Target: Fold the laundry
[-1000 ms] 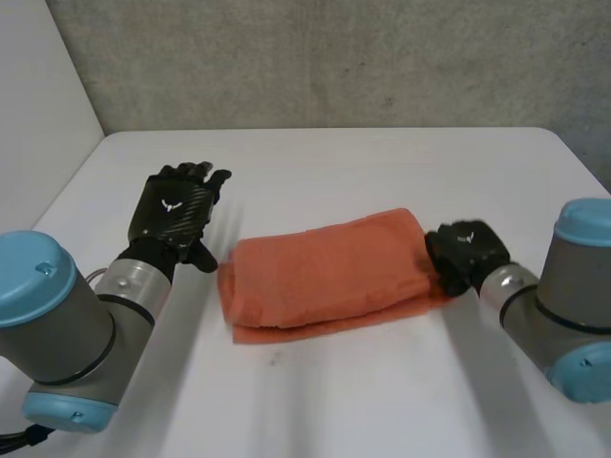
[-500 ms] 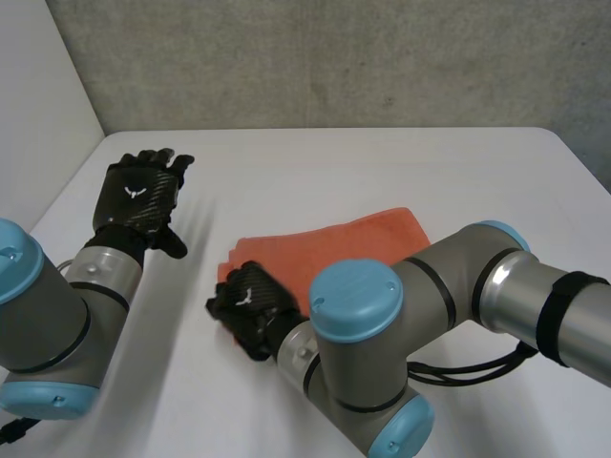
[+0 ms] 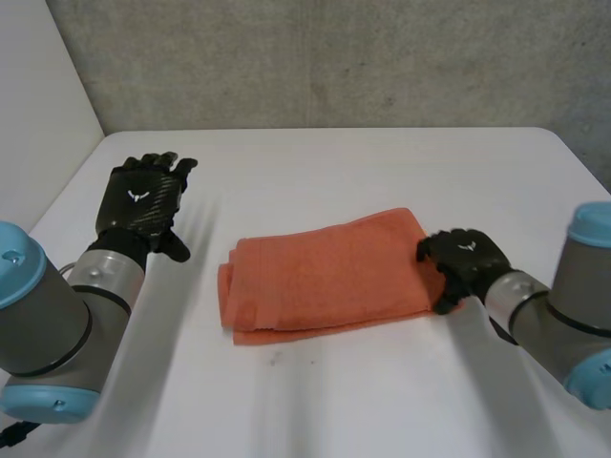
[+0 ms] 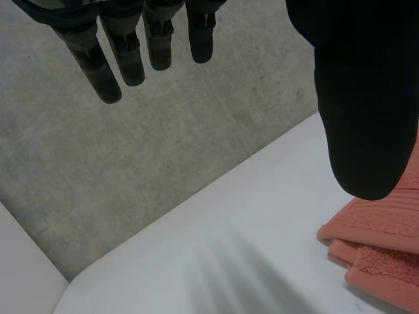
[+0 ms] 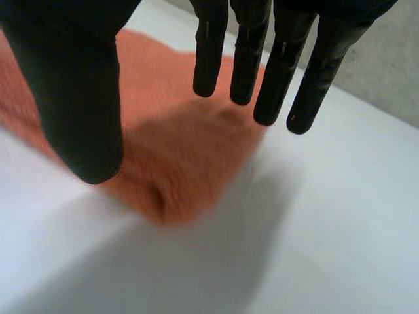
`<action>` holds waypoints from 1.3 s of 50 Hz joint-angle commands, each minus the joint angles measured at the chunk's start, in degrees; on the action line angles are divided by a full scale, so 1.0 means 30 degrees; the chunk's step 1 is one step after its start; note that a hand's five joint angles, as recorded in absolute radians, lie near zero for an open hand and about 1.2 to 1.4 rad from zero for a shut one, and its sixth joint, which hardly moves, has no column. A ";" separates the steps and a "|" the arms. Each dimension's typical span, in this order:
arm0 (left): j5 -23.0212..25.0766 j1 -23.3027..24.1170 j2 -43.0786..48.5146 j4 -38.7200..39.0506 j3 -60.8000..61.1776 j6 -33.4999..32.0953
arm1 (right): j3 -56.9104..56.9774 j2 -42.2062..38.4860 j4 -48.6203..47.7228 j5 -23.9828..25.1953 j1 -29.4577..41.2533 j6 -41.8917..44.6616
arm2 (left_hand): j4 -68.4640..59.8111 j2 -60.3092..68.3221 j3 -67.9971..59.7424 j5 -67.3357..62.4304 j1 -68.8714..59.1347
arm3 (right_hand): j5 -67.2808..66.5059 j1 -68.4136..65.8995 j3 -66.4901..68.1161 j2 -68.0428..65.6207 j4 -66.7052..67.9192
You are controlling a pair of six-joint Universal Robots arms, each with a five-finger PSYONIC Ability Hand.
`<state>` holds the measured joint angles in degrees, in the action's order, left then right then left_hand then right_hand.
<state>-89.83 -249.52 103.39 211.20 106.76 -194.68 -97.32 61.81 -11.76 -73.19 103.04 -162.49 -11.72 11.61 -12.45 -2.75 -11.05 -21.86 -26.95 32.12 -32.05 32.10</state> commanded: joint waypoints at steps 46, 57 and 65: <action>-0.0058 -0.0002 -0.0392 -0.0613 -0.0020 0.0059 | 0.9473 -0.4581 0.3864 -0.0679 1.1268 0.3569 | 0.0573 -0.0538 0.0816 0.0916 0.0350 | -0.3141 -0.4777 0.3053 -0.3076 0.3059; 0.0001 0.1519 -0.0363 -0.1345 -0.1687 0.1258 | 0.7073 -0.1036 0.2309 -0.3465 0.8255 -0.1899 | 0.0389 -0.0354 0.0632 0.0732 0.0167 | 0.5968 0.4332 -0.6056 0.6033 -0.6050; 0.0030 0.4302 0.2474 -0.4389 -0.5259 0.4040 | 0.7068 -0.1181 0.3272 -0.2619 0.6407 -0.5133 | 0.0108 -0.0073 0.0351 0.0451 -0.0114 | 0.7145 0.5508 -0.7232 0.7209 -0.7226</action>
<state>-89.73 -242.64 104.21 204.52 98.77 -188.58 -76.55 58.93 -4.58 -83.50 125.81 -172.73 -11.72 11.62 -12.45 -2.74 -11.05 -4.05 -12.86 13.42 -15.14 14.38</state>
